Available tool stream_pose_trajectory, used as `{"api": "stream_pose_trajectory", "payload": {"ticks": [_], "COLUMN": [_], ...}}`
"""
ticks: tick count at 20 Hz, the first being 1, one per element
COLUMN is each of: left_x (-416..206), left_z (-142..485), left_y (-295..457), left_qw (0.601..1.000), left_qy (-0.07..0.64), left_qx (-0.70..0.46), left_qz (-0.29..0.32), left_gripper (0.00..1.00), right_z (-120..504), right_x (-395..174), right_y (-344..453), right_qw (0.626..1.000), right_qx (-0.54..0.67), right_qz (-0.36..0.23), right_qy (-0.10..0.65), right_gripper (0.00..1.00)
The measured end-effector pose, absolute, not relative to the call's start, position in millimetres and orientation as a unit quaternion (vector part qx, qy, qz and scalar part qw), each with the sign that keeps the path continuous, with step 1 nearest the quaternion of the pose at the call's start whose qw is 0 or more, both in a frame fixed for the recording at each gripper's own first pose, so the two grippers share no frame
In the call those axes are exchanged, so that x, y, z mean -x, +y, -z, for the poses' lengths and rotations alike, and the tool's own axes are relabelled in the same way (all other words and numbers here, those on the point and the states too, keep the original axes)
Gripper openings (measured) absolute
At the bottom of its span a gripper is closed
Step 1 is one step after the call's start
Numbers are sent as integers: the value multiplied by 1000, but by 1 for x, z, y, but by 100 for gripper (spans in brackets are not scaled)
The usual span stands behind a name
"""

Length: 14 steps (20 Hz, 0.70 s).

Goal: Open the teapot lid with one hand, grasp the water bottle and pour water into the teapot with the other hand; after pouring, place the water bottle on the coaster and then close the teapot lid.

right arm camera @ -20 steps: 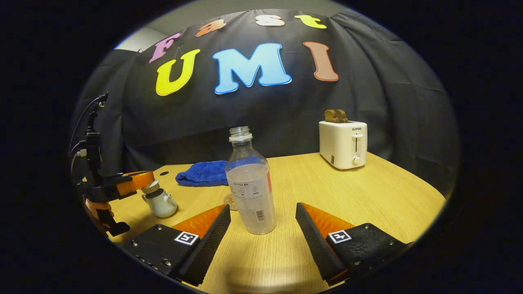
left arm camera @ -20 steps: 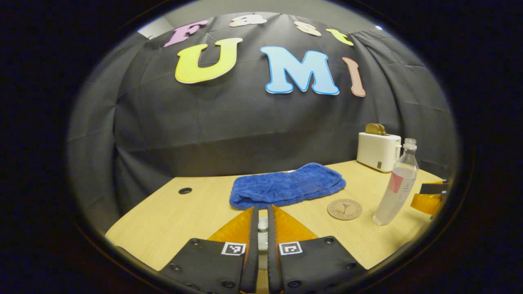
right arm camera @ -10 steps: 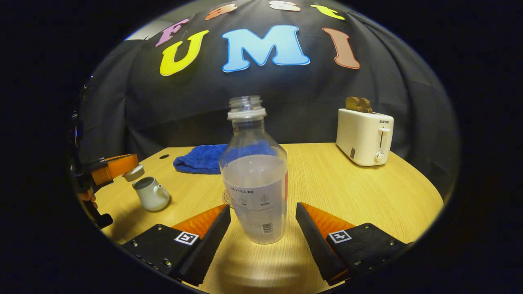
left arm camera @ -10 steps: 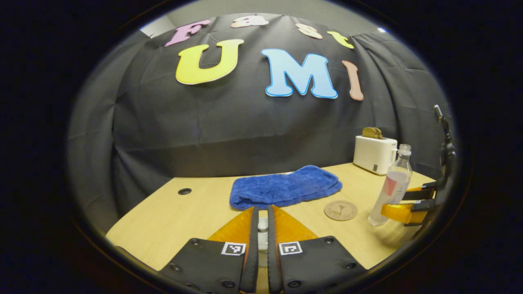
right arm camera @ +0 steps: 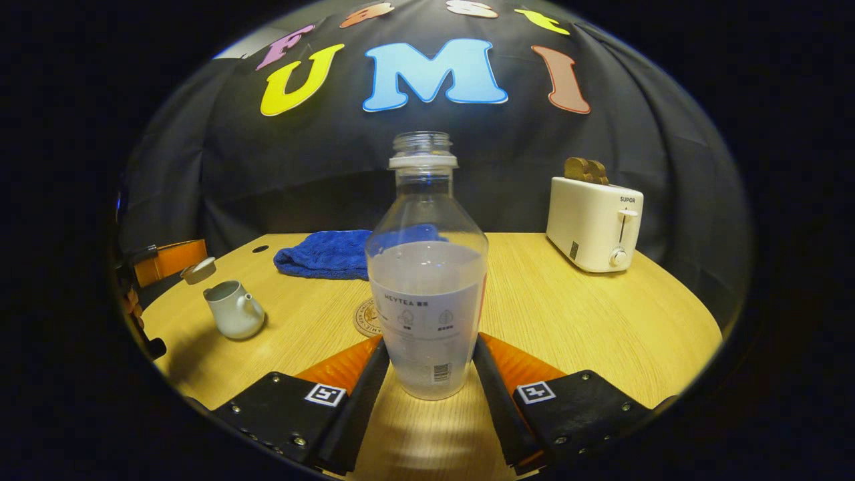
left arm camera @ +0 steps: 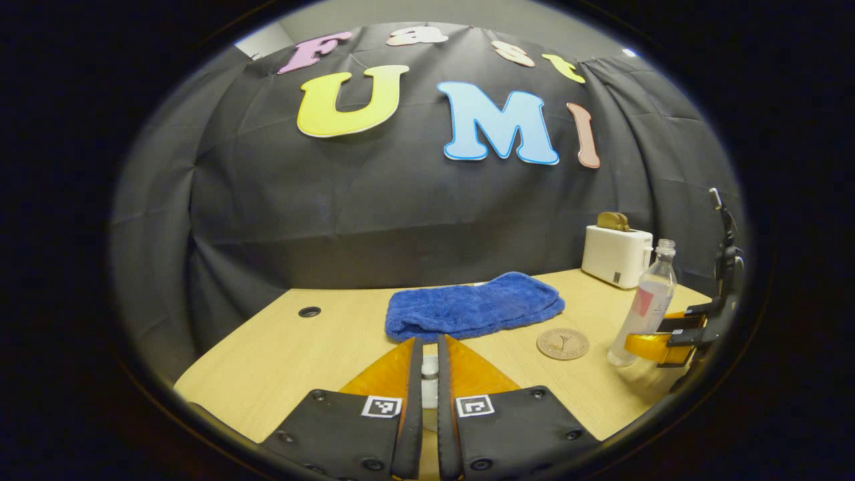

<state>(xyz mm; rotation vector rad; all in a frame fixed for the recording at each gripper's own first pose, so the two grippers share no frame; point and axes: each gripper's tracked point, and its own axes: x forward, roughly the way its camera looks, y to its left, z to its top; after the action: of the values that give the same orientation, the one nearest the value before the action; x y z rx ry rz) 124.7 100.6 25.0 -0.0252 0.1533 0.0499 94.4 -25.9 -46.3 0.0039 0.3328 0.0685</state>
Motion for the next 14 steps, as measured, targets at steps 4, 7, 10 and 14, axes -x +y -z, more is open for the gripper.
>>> {"api": "stream_pose_trajectory", "payload": {"ticks": [4, 7, 10, 14], "left_x": [-121, -118, -115, -112], "left_z": [-26, -25, -22, -18], "left_y": [108, 115, 122, 131], "left_qw": [997, 996, 996, 996], "left_qy": [76, 76, 77, 79], "left_qx": [14, 17, 23, 29], "left_qz": [-28, -31, -35, -39], "left_gripper": [17, 17, 16, 17], "right_z": [29, 17, 16, 15], "right_x": [-100, -106, -110, -114], "right_y": [-23, -13, -1, 8], "right_qw": [987, 985, 982, 978], "right_qx": [52, 88, 99, 127], "right_qz": [-28, -34, -44, -48], "right_qy": [151, 143, 153, 156], "right_gripper": [78, 78, 76, 72]}}
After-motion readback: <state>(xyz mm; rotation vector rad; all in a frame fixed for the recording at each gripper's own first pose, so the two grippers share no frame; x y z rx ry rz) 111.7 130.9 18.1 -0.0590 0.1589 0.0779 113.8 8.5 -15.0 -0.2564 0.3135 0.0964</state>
